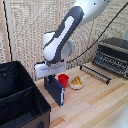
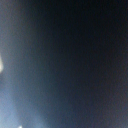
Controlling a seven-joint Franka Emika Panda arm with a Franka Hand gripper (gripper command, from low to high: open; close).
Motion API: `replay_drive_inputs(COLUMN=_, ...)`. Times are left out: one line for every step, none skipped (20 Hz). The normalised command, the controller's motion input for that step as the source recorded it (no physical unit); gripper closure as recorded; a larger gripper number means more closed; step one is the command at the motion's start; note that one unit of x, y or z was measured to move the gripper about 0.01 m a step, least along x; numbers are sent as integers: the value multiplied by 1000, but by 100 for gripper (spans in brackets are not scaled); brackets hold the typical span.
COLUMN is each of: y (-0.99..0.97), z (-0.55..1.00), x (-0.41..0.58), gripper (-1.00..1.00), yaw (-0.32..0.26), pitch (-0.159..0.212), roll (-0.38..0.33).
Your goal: Please shift your gripper toward the book. Carefully hold the book with your gripper. Gently transport the book using your gripper to the caddy's front section. Safely let the book go into the caddy's front area.
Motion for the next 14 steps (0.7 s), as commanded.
replay_drive_inputs(y=9, z=629, x=146, gripper=100, yaw=-86, pitch=89, roll=28)
replay_drive_inputs(y=14, z=754, x=160, gripper=100, yaw=-109, pitch=93, roll=26)
replay_drive_inputs(y=31, z=826, x=151, gripper=100, yaw=-138, pitch=87, roll=16)
replay_drive_inputs(y=0, z=900, x=154, gripper=100, yaw=-163, pitch=87, roll=7)
replay_drive_inputs(y=20, z=903, x=143, gripper=100, yaw=-190, pitch=76, roll=0)
replay_drive_inputs(y=0, z=951, x=174, gripper=100, yaw=-199, pitch=75, roll=0)
replay_drive_inputs(y=63, z=971, x=194, gripper=100, yaw=-204, pitch=44, roll=-11)
replay_drive_inputs(y=91, z=963, x=197, gripper=100, yaw=-210, pitch=19, roll=-31)
replay_drive_inputs(y=71, z=946, x=183, gripper=100, yaw=-209, pitch=23, roll=-30)
replay_drive_inputs(y=94, z=946, x=157, gripper=100, yaw=-206, pitch=11, roll=-36)
replay_drive_inputs(y=117, z=949, x=163, gripper=100, yaw=-200, pitch=14, roll=-35)
replay_drive_inputs(y=134, z=946, x=129, gripper=100, yaw=-200, pitch=12, roll=-35)
replay_drive_inputs(y=134, z=923, x=60, gripper=100, yaw=-208, pitch=14, roll=-34)
replay_drive_inputs(y=111, z=897, x=0, gripper=100, yaw=-221, pitch=13, roll=-30)
